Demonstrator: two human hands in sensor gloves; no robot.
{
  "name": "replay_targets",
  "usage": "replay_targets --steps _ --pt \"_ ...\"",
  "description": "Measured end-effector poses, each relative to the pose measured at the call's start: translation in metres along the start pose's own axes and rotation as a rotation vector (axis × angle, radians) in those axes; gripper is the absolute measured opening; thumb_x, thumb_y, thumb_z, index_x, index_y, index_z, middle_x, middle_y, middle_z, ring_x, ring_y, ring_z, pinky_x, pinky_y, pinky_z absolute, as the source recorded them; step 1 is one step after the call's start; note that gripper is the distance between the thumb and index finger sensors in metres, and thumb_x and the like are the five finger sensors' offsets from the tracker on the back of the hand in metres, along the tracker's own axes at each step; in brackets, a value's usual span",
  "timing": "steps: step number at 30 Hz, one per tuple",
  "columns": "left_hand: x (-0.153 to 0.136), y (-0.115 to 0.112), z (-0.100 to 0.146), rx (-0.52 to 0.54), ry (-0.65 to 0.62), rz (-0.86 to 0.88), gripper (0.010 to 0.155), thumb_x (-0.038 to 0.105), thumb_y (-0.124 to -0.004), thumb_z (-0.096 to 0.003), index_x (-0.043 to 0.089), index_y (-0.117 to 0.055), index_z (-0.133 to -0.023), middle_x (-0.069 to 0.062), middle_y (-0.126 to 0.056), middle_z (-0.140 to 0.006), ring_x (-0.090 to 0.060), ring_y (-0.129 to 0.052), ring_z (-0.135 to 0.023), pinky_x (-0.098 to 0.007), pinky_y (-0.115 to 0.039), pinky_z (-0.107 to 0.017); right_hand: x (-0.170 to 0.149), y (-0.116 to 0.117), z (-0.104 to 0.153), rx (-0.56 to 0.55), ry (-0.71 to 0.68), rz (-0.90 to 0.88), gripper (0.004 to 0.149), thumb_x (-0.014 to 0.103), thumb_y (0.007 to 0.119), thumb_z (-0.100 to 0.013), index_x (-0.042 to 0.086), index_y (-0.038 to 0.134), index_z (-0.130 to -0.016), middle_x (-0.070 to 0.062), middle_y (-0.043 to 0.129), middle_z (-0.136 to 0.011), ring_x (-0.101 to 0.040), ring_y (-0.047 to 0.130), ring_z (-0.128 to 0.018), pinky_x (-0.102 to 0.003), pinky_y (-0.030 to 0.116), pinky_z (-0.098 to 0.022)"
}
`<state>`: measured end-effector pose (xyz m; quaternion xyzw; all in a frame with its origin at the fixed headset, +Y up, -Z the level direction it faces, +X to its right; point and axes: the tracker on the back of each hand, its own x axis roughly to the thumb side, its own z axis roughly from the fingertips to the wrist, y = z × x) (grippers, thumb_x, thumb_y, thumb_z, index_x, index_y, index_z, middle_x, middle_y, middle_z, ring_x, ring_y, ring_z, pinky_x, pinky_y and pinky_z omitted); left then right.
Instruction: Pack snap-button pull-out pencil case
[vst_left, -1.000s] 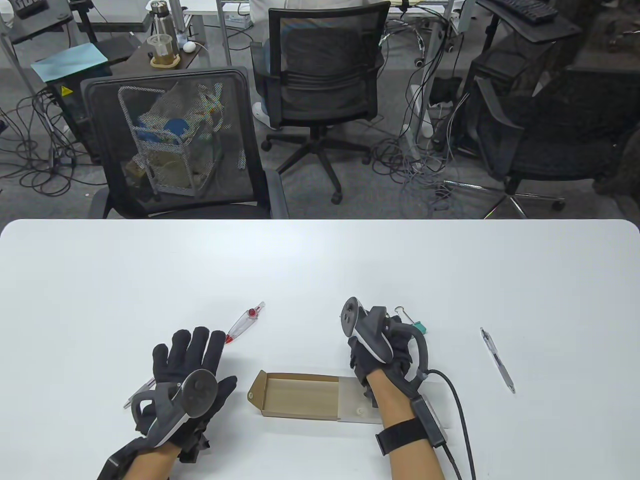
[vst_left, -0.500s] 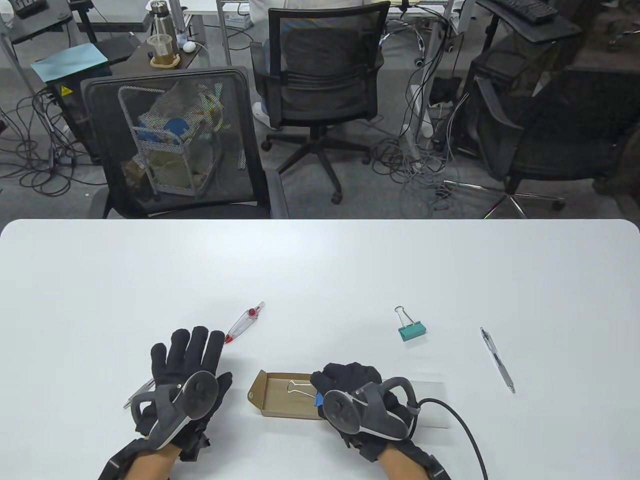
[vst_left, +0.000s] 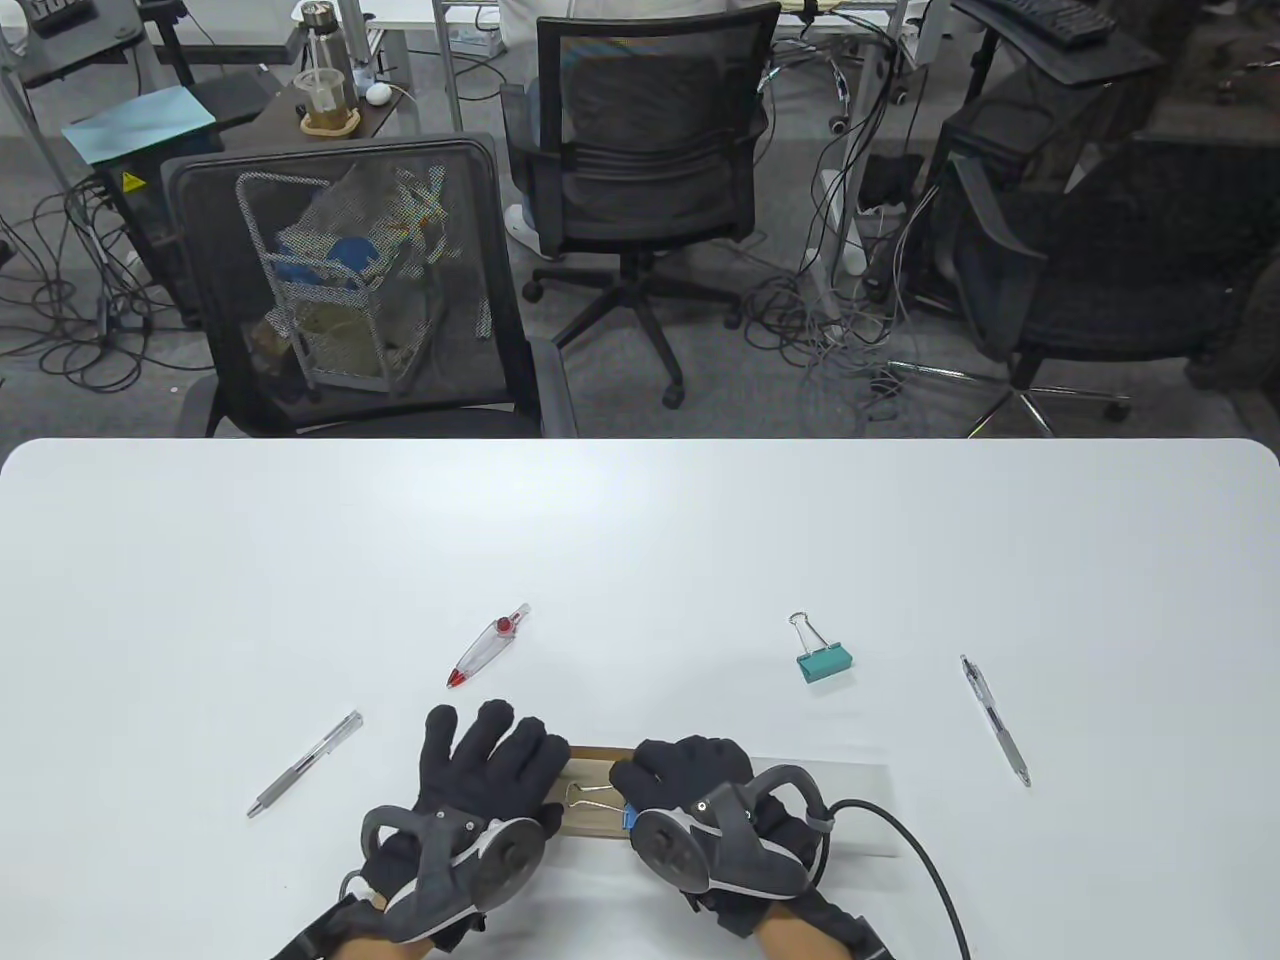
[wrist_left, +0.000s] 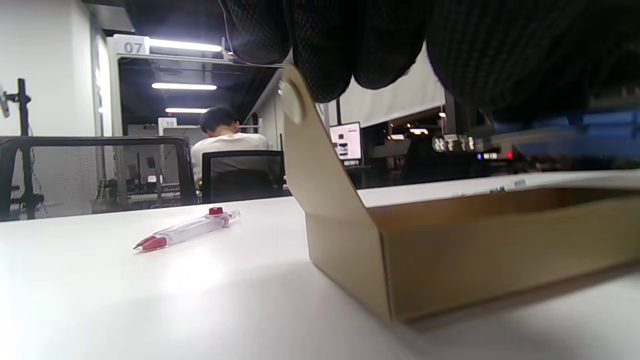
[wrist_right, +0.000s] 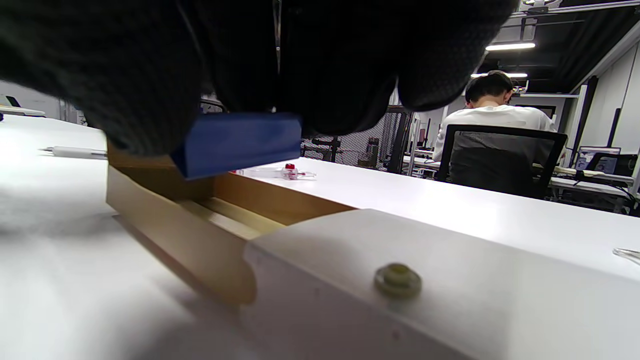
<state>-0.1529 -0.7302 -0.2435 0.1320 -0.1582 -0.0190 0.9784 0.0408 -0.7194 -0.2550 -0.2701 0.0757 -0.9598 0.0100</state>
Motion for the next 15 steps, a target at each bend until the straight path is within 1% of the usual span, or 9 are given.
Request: replay_targets --steps 3,6,9,12,15 --pt "0.009 -0.005 -0.003 -0.025 -0.022 -0.037 0.064 0.059 -0.084 -0.0338 0.043 -0.077 -0.095 0.015 -0.082 -0.102 -0.02 -0.074 -0.109 -0.063 -0.037 -0.085 0.002 0.0 0.0 -0.003 -0.007 0.001 0.064 0.057 0.086 -0.032 0.038 0.075 -0.092 0.007 0.081 -0.101 -0.02 0.086 -0.082 -0.046 0.073 -0.068" --pt "0.016 -0.008 -0.004 -0.029 -0.043 -0.058 0.06 0.058 -0.085 -0.0334 0.042 -0.082 -0.091 0.015 -0.088 -0.097 -0.019 -0.08 -0.104 -0.063 -0.039 -0.084 0.003 0.001 0.0 -0.001 -0.014 -0.007 0.065 0.056 0.086 -0.032 0.037 0.075 -0.092 0.007 0.081 -0.101 -0.02 0.086 -0.082 -0.046 0.073 -0.068" --pt "0.024 -0.011 -0.005 -0.02 -0.06 -0.092 0.056 0.054 -0.087 -0.0338 0.041 -0.086 -0.088 0.014 -0.092 -0.091 -0.018 -0.085 -0.099 -0.062 -0.042 -0.084 0.005 0.001 0.0 0.001 -0.017 -0.006 0.064 0.056 0.086 -0.032 0.037 0.076 -0.092 0.007 0.081 -0.101 -0.02 0.086 -0.083 -0.046 0.072 -0.068" --pt "0.029 -0.013 -0.004 -0.016 -0.078 -0.119 0.054 0.051 -0.087 -0.0345 0.038 -0.087 -0.087 0.013 -0.094 -0.087 -0.018 -0.089 -0.095 -0.062 -0.044 -0.084 0.005 0.001 -0.001 0.01 -0.017 -0.015 0.064 0.056 0.086 -0.032 0.038 0.076 -0.092 0.007 0.081 -0.101 -0.02 0.086 -0.083 -0.046 0.073 -0.068" --pt "0.03 -0.014 -0.005 -0.019 -0.085 -0.109 0.053 0.05 -0.087 -0.0346 0.037 -0.087 -0.086 0.012 -0.095 -0.085 -0.019 -0.089 -0.093 -0.062 -0.044 -0.084 0.005 0.001 0.0 0.014 -0.017 -0.019 0.064 0.056 0.086 -0.032 0.038 0.075 -0.092 0.007 0.081 -0.101 -0.02 0.086 -0.083 -0.046 0.073 -0.068"
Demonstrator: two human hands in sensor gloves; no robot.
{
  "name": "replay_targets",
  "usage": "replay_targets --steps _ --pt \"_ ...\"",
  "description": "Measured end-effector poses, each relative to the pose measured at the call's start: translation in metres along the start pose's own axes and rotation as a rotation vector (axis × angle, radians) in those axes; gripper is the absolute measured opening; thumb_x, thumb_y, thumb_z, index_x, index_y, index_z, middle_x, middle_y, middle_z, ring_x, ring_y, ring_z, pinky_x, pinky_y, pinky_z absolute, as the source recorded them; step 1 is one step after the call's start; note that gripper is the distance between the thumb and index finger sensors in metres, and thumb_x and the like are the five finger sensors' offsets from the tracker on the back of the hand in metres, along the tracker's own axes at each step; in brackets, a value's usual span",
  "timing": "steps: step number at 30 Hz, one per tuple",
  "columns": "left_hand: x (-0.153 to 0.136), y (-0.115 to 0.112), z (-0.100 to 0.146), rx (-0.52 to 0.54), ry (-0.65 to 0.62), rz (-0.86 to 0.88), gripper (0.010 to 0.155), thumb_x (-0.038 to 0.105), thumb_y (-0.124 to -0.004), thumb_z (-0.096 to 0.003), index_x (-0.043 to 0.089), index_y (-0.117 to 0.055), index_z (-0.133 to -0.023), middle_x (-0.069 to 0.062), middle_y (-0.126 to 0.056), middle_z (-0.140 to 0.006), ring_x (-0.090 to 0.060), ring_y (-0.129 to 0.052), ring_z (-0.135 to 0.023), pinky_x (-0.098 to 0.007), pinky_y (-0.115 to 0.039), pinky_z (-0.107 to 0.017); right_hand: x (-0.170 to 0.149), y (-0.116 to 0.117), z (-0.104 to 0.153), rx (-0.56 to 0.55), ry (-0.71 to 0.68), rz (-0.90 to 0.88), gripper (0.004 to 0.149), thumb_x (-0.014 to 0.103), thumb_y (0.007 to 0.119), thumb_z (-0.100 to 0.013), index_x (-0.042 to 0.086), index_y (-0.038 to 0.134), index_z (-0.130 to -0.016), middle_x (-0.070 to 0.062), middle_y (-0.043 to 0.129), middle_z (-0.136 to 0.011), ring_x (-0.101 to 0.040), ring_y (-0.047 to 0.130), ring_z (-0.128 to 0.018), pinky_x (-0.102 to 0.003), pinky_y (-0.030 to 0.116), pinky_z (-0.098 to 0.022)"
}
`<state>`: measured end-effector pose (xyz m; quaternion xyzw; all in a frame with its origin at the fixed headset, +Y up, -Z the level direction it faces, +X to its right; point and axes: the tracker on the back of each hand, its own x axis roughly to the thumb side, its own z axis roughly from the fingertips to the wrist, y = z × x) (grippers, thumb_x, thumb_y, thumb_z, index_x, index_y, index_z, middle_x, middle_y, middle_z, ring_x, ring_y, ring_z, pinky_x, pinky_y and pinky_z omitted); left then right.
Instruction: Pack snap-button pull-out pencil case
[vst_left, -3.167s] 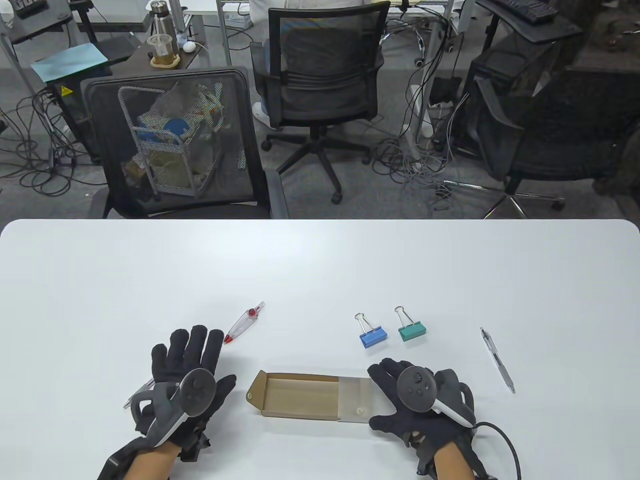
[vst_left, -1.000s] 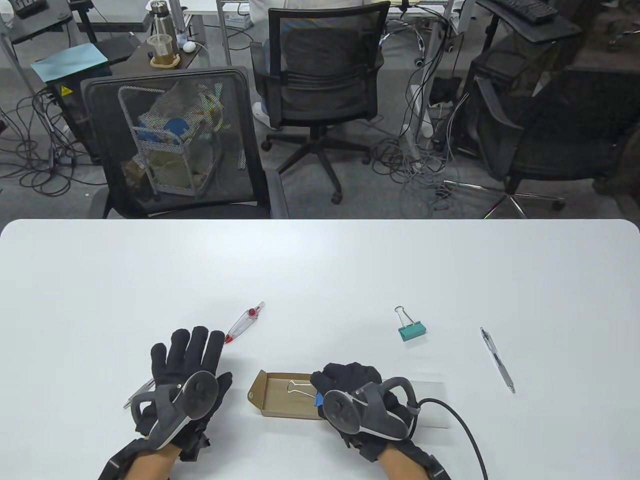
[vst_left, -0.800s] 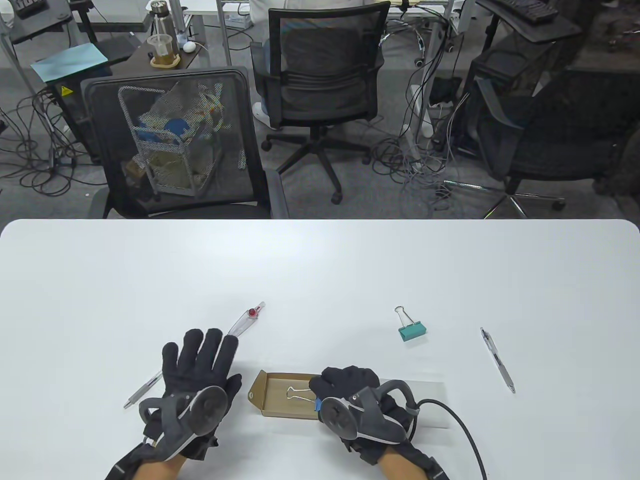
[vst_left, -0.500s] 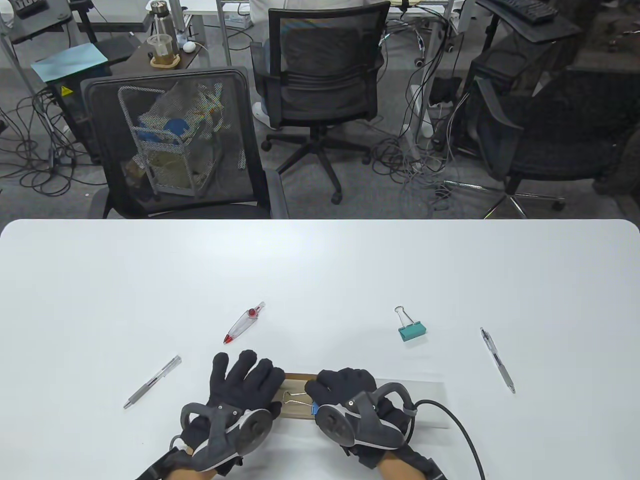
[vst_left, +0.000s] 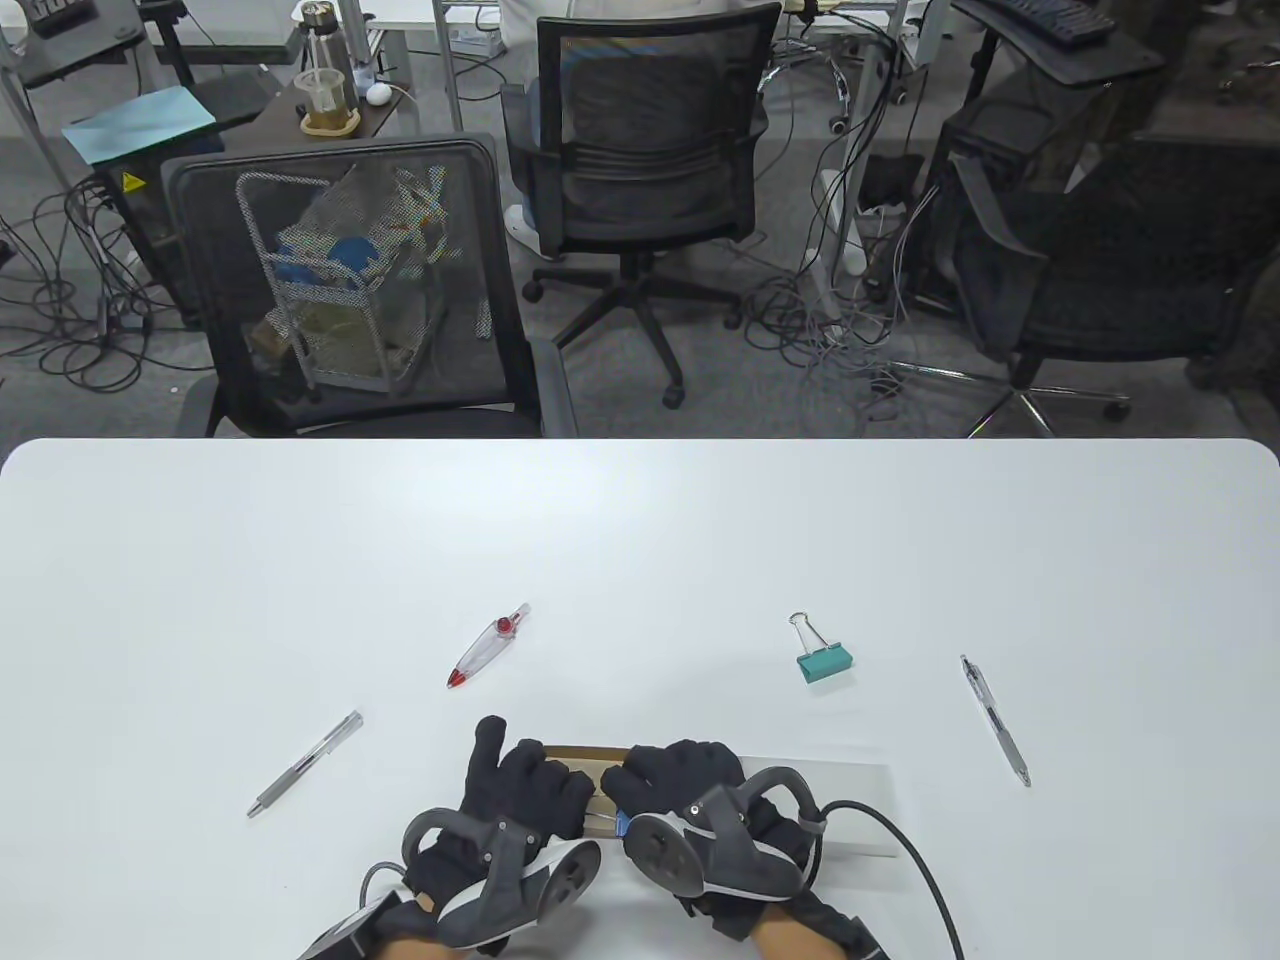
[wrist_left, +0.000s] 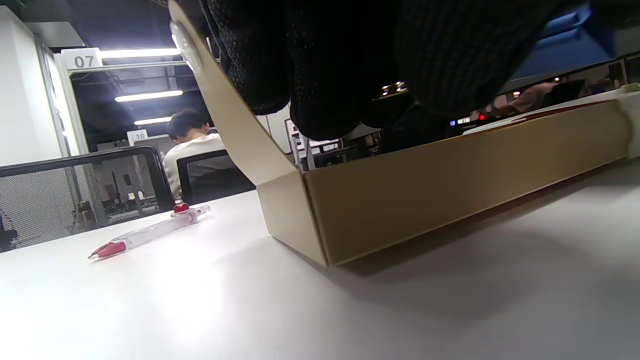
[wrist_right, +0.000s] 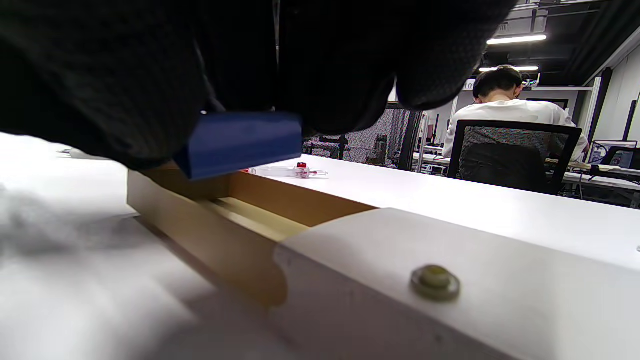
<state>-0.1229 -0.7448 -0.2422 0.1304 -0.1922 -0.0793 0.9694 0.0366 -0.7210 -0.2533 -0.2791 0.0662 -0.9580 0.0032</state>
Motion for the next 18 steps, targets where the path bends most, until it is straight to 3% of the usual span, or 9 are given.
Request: replay_targets --steps 6,9,14,18 --pt "-0.002 0.0 0.0 0.022 0.006 0.033 0.053 0.049 -0.087 -0.0343 0.035 -0.089 -0.085 0.012 -0.096 -0.084 -0.019 -0.091 -0.092 -0.062 -0.045 -0.084 -0.011 -0.004 0.003 -0.04 0.004 -0.059 0.066 0.059 0.085 -0.032 0.04 0.072 -0.094 0.009 0.077 -0.103 -0.018 0.085 -0.086 -0.045 0.072 -0.069" --pt "-0.005 0.0 0.001 0.021 0.017 0.04 0.053 0.049 -0.087 -0.0344 0.035 -0.089 -0.085 0.011 -0.096 -0.084 -0.019 -0.091 -0.091 -0.062 -0.045 -0.084 -0.03 -0.01 0.007 -0.006 0.052 -0.106 0.074 0.062 0.085 -0.031 0.039 0.065 -0.099 0.007 0.07 -0.109 -0.022 0.079 -0.093 -0.049 0.067 -0.072" --pt "-0.007 -0.001 0.001 0.008 0.027 0.034 0.053 0.049 -0.087 -0.0342 0.035 -0.088 -0.085 0.012 -0.095 -0.084 -0.019 -0.09 -0.091 -0.062 -0.045 -0.084 -0.069 -0.004 0.014 0.196 0.173 -0.064 0.087 0.066 0.085 -0.03 0.039 0.053 -0.105 0.004 0.056 -0.117 -0.029 0.062 -0.105 -0.06 0.051 -0.077" --pt "-0.009 -0.001 0.001 0.001 0.039 0.034 0.052 0.049 -0.087 -0.0341 0.035 -0.089 -0.085 0.012 -0.095 -0.083 -0.019 -0.091 -0.091 -0.062 -0.045 -0.084 -0.095 0.014 0.024 0.327 0.256 -0.096 0.094 0.066 0.087 -0.028 0.037 0.047 -0.107 0.002 0.051 -0.119 -0.033 0.056 -0.107 -0.064 0.045 -0.077"
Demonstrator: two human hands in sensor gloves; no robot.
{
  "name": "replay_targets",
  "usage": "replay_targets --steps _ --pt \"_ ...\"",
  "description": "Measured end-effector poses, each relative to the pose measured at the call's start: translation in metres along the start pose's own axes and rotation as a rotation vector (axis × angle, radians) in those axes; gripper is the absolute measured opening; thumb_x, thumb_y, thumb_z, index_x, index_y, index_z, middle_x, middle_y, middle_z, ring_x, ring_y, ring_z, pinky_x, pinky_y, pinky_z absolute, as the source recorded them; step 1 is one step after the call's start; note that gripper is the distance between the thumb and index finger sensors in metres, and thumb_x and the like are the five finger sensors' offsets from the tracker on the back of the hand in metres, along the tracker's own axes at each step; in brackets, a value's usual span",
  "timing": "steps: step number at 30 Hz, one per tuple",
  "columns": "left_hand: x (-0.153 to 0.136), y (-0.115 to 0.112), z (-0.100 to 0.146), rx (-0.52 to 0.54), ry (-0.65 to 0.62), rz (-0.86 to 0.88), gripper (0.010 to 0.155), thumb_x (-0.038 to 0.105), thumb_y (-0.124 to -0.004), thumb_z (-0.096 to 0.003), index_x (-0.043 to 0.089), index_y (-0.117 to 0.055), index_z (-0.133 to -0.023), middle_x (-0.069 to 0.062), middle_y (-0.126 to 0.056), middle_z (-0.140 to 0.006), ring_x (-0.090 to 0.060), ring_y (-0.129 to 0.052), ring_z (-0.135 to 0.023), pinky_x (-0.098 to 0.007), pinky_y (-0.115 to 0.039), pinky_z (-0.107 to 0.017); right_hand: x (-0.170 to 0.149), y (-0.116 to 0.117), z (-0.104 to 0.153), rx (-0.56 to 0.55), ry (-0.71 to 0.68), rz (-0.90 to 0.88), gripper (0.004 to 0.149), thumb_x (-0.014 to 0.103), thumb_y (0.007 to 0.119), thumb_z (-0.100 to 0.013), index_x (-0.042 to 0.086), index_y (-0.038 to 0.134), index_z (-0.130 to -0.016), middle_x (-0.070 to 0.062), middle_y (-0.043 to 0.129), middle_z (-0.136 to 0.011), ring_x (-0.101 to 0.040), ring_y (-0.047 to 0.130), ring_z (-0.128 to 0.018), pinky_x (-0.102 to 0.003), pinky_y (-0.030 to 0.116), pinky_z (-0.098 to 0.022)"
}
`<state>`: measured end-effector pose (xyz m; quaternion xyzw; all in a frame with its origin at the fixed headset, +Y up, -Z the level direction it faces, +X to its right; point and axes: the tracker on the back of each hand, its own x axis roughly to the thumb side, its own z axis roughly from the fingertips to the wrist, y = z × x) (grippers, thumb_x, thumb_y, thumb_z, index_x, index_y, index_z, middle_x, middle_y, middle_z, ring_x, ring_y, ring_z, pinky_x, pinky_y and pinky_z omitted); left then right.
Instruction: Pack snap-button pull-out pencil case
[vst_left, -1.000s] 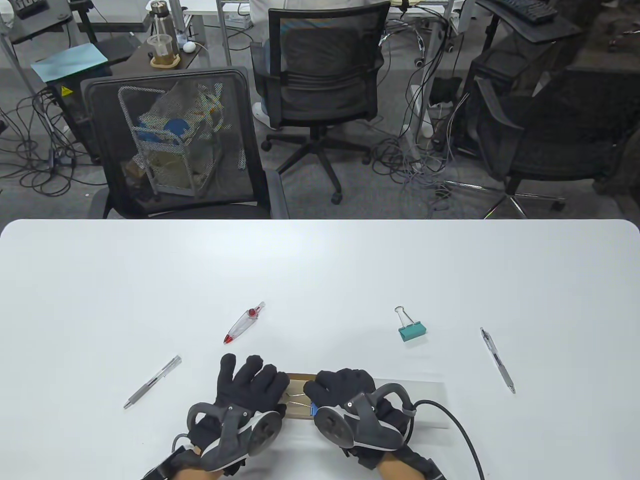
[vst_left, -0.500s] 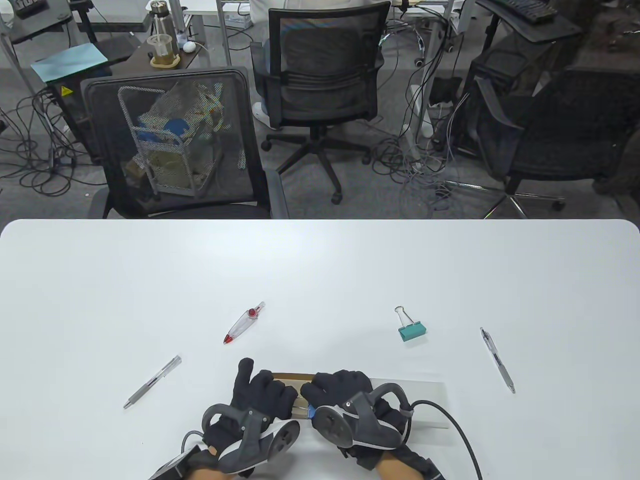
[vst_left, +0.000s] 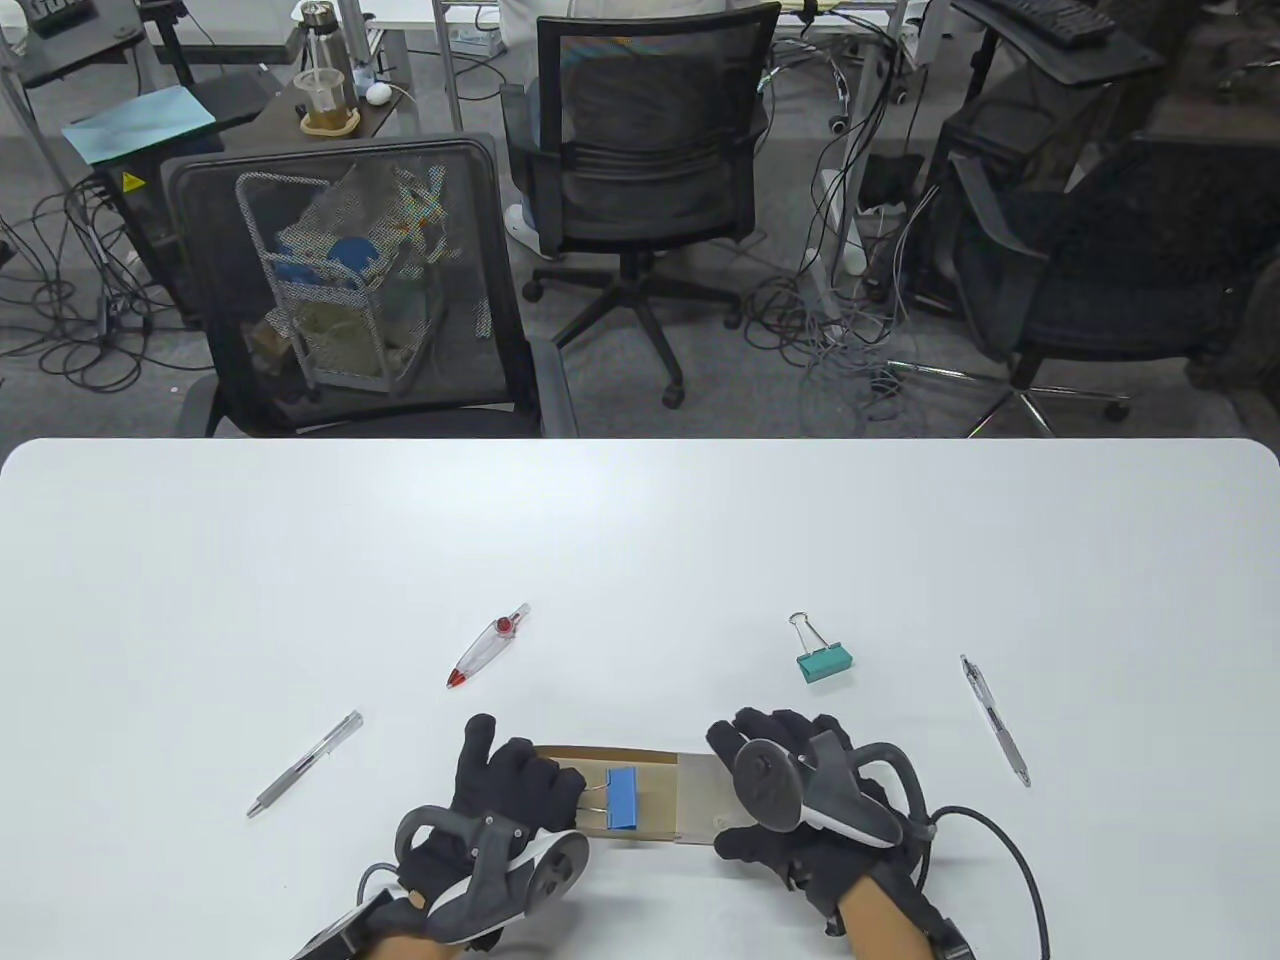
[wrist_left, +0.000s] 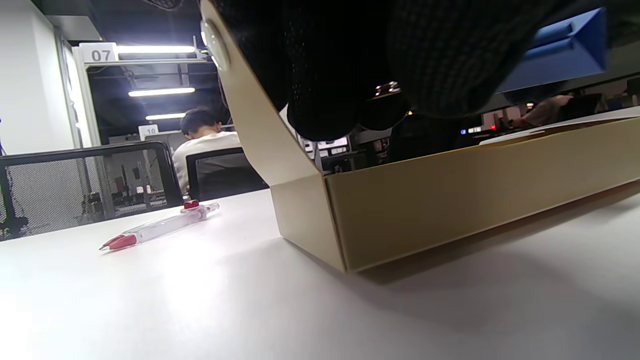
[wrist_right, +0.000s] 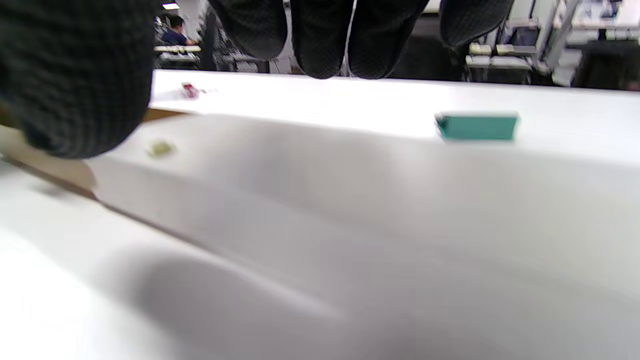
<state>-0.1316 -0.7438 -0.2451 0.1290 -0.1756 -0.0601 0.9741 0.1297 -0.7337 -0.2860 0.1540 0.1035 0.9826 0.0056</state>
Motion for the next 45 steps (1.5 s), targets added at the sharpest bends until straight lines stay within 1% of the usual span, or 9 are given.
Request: replay_targets --steps 4,9,12,18,24,32,36,40,45 --pt "-0.001 0.001 -0.001 -0.008 0.011 -0.002 0.052 0.049 -0.087 -0.0339 0.035 -0.089 -0.085 0.011 -0.096 -0.083 -0.019 -0.091 -0.091 -0.062 -0.046 -0.084 -0.017 0.02 -0.005 0.048 0.012 -0.11 0.091 0.062 0.089 -0.029 0.034 0.051 -0.107 0.001 0.054 -0.117 -0.034 0.058 -0.106 -0.065 0.044 -0.076" --pt "-0.001 0.003 -0.007 -0.028 0.026 -0.018 0.052 0.049 -0.088 -0.034 0.036 -0.089 -0.085 0.011 -0.096 -0.084 -0.019 -0.091 -0.091 -0.061 -0.046 -0.084 -0.02 0.024 -0.007 0.05 0.021 -0.106 0.088 0.059 0.09 -0.029 0.036 0.053 -0.105 0.005 0.058 -0.115 -0.031 0.061 -0.104 -0.059 0.05 -0.076" --pt "0.006 0.004 -0.017 -0.069 0.026 -0.087 0.052 0.049 -0.088 -0.0337 0.036 -0.089 -0.085 0.012 -0.096 -0.084 -0.019 -0.091 -0.091 -0.061 -0.046 -0.084 -0.02 0.026 -0.007 0.037 0.023 -0.1 0.089 0.06 0.091 -0.028 0.037 0.053 -0.105 0.006 0.058 -0.115 -0.03 0.062 -0.104 -0.058 0.051 -0.076" --pt "0.034 -0.007 -0.047 -0.25 -0.006 -0.2 0.052 0.049 -0.089 -0.0335 0.038 -0.089 -0.084 0.013 -0.096 -0.084 -0.018 -0.091 -0.091 -0.06 -0.047 -0.085 -0.022 0.027 -0.006 0.029 0.024 -0.12 0.089 0.06 0.091 -0.027 0.038 0.052 -0.104 0.007 0.058 -0.115 -0.029 0.061 -0.103 -0.058 0.05 -0.076" --pt "0.063 -0.013 -0.069 -0.256 -0.019 -0.108 0.051 0.049 -0.09 -0.0321 0.038 -0.091 -0.082 0.012 -0.098 -0.081 -0.018 -0.094 -0.087 -0.059 -0.049 -0.084 -0.023 0.027 -0.006 0.027 0.019 -0.132 0.089 0.06 0.091 -0.028 0.037 0.052 -0.105 0.007 0.057 -0.115 -0.029 0.061 -0.104 -0.058 0.049 -0.076" --pt "0.084 -0.016 -0.079 -0.205 -0.009 -0.077 0.048 0.049 -0.096 -0.0266 0.038 -0.097 -0.073 0.013 -0.103 -0.073 -0.017 -0.096 -0.082 -0.059 -0.049 -0.083 -0.023 0.027 -0.006 0.031 0.017 -0.139 0.091 0.06 0.091 -0.027 0.037 0.051 -0.105 0.007 0.057 -0.115 -0.029 0.061 -0.104 -0.058 0.049 -0.076" --pt "0.085 -0.016 -0.079 -0.192 -0.004 -0.076 0.047 0.049 -0.096 -0.0264 0.038 -0.097 -0.072 0.013 -0.103 -0.072 -0.016 -0.097 -0.081 -0.059 -0.049 -0.083 -0.023 0.027 -0.006 0.032 0.017 -0.138 0.09 0.06 0.091 -0.027 0.037 0.051 -0.105 0.007 0.056 -0.115 -0.029 0.061 -0.104 -0.058 0.049 -0.076" --pt "0.083 -0.017 -0.078 -0.209 -0.017 -0.069 0.049 0.051 -0.094 -0.0279 0.038 -0.096 -0.075 0.013 -0.102 -0.075 -0.017 -0.095 -0.084 -0.059 -0.048 -0.083 -0.024 0.028 -0.006 0.033 0.018 -0.145 0.091 0.06 0.091 -0.027 0.037 0.051 -0.105 0.007 0.056 -0.115 -0.029 0.06 -0.104 -0.058 0.048 -0.077" --pt "0.06 -0.004 -0.072 -0.237 -0.003 0.029 0.055 0.054 -0.089 -0.0311 0.039 -0.09 -0.084 0.013 -0.096 -0.085 -0.018 -0.09 -0.092 -0.059 -0.046 -0.084 -0.025 0.028 -0.006 0.036 0.017 -0.156 0.091 0.06 0.091 -0.027 0.037 0.05 -0.105 0.007 0.055 -0.115 -0.029 0.059 -0.104 -0.058 0.047 -0.077"
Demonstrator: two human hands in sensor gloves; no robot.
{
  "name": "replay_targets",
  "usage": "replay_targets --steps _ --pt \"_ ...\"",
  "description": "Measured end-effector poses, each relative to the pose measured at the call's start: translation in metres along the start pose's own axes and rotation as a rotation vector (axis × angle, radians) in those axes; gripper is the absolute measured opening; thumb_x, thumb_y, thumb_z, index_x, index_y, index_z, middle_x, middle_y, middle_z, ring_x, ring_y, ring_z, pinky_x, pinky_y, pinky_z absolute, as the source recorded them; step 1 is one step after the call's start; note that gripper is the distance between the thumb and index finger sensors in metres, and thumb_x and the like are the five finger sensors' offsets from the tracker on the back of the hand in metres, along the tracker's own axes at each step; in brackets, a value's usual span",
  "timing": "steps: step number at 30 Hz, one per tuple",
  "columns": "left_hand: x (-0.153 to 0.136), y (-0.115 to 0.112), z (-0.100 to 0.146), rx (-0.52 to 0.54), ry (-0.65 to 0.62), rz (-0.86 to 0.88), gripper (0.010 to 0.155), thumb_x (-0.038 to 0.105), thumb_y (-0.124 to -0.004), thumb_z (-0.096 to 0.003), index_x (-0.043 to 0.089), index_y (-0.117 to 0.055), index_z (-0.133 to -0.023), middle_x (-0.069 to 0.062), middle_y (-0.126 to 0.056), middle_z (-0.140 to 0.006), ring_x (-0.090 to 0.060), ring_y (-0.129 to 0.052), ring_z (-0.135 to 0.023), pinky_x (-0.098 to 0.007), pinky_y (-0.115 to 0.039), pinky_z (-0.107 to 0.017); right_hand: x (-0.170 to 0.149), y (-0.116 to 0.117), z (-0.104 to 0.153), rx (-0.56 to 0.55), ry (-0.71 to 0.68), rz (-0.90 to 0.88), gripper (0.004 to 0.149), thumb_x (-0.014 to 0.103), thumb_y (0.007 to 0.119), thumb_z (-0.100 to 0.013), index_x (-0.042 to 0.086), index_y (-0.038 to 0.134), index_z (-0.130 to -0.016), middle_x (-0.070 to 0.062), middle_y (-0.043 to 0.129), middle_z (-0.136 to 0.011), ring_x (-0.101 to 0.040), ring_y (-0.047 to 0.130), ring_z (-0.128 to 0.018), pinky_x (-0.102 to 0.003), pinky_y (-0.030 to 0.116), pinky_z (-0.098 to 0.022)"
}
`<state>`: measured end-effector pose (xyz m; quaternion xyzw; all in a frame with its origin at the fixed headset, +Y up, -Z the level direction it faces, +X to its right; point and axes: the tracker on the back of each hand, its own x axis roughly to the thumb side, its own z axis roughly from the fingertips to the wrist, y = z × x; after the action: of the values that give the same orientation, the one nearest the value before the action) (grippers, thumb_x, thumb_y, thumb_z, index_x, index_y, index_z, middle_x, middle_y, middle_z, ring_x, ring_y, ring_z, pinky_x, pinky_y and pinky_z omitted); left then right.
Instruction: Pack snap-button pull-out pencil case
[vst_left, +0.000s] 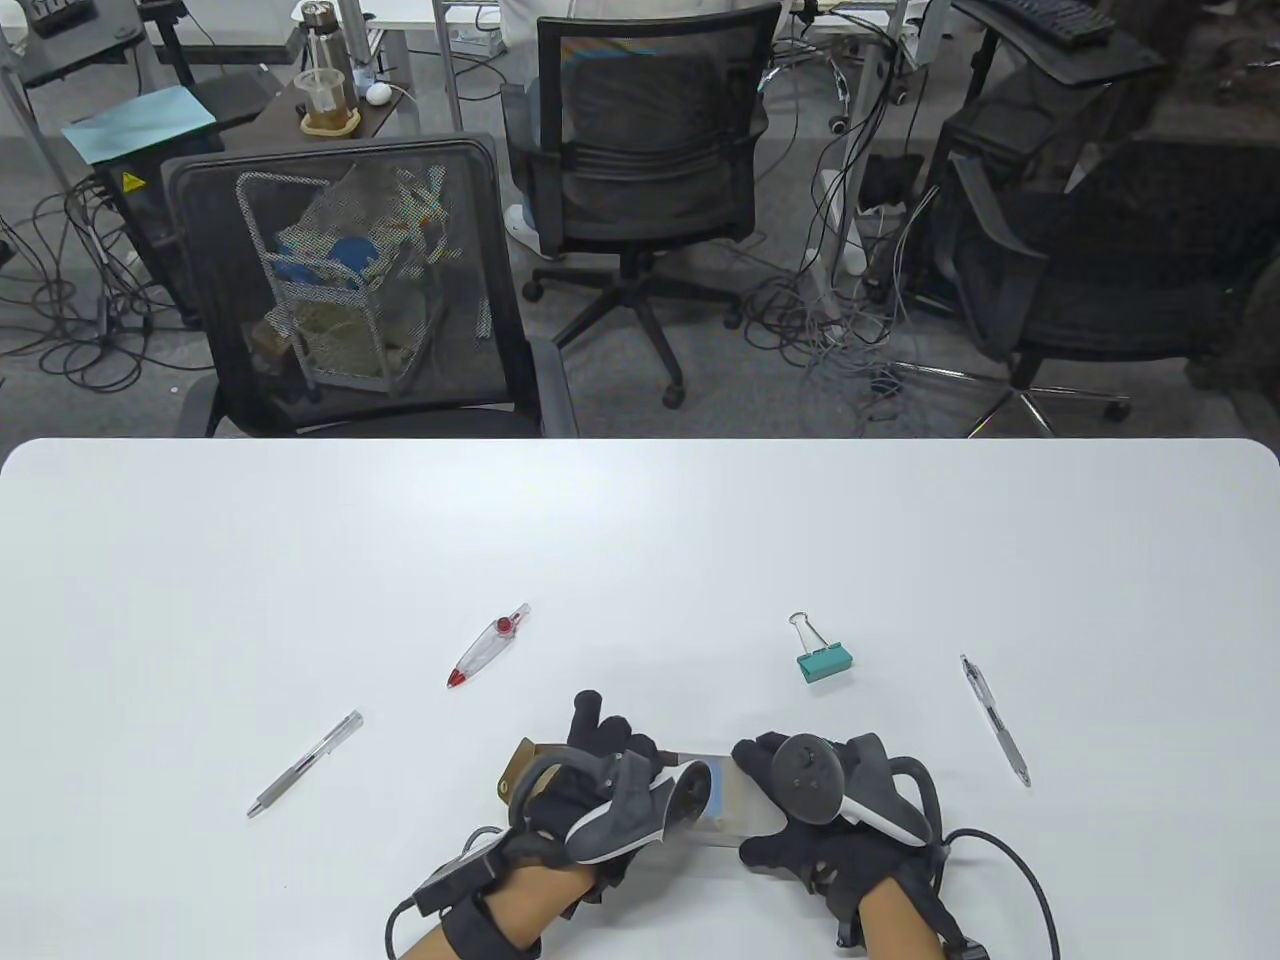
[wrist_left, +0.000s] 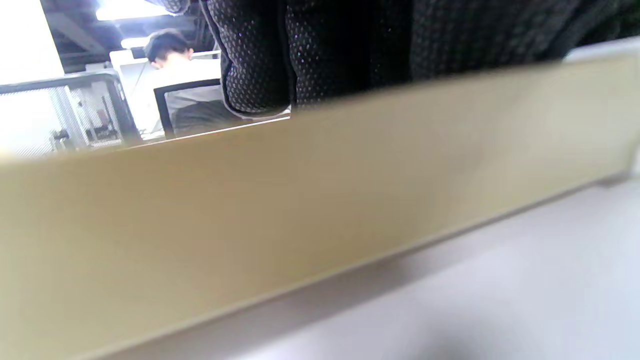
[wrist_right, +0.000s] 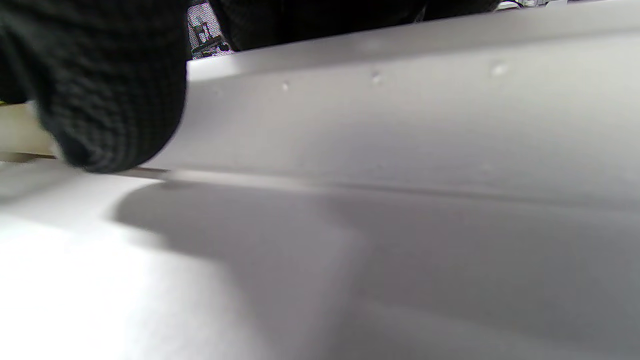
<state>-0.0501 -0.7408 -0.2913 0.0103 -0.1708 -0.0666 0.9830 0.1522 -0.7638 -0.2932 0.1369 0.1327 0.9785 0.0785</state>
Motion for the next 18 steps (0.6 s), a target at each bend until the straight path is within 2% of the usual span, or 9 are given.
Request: replay_targets --steps 5,9,13,16,18 --pt "-0.051 0.02 0.022 0.12 0.117 0.061 0.064 0.057 -0.086 -0.0329 0.04 -0.078 -0.094 0.012 -0.084 -0.1 -0.021 -0.078 -0.104 -0.06 -0.041 -0.086 0.0 0.0 0.0 0.0 0.001 0.002 0.091 0.06 0.091 -0.027 0.037 0.05 -0.105 0.007 0.055 -0.115 -0.029 0.059 -0.104 -0.058 0.047 -0.076" --pt "-0.094 0.023 0.038 0.144 0.227 0.134 0.07 0.058 -0.084 -0.034 0.041 -0.07 -0.1 0.012 -0.074 -0.109 -0.022 -0.069 -0.111 -0.06 -0.035 -0.088 0.0 0.0 0.0 0.002 0.003 0.003 0.091 0.06 0.091 -0.027 0.037 0.05 -0.105 0.007 0.055 -0.115 -0.029 0.059 -0.104 -0.058 0.047 -0.077" --pt "-0.135 0.011 0.053 0.146 0.314 0.181 0.074 0.059 -0.083 -0.0344 0.042 -0.063 -0.104 0.012 -0.064 -0.115 -0.024 -0.06 -0.115 -0.061 -0.033 -0.088 0.0 0.0 0.0 0.002 0.005 0.007 0.091 0.06 0.091 -0.027 0.037 0.05 -0.105 0.007 0.055 -0.115 -0.029 0.059 -0.104 -0.058 0.047 -0.077" --pt "-0.149 -0.002 0.063 0.154 0.349 0.173 0.081 0.061 -0.082 -0.0342 0.046 -0.05 -0.108 0.013 -0.053 -0.119 -0.024 -0.052 -0.118 -0.061 -0.03 -0.088 0.0 0.0 0.0 0.002 0.004 0.006 0.091 0.06 0.091 -0.027 0.037 0.049 -0.105 0.007 0.055 -0.115 -0.029 0.059 -0.104 -0.058 0.047 -0.077" --pt "-0.157 -0.012 0.069 0.186 0.361 0.203 0.082 0.061 -0.082 -0.0342 0.047 -0.048 -0.108 0.013 -0.049 -0.12 -0.025 -0.048 -0.119 -0.062 -0.028 -0.088 0.001 0.001 0.001 0.0 0.002 0.015 0.091 0.06 0.091 -0.028 0.036 0.049 -0.106 0.006 0.055 -0.115 -0.03 0.059 -0.104 -0.058 0.047 -0.076"
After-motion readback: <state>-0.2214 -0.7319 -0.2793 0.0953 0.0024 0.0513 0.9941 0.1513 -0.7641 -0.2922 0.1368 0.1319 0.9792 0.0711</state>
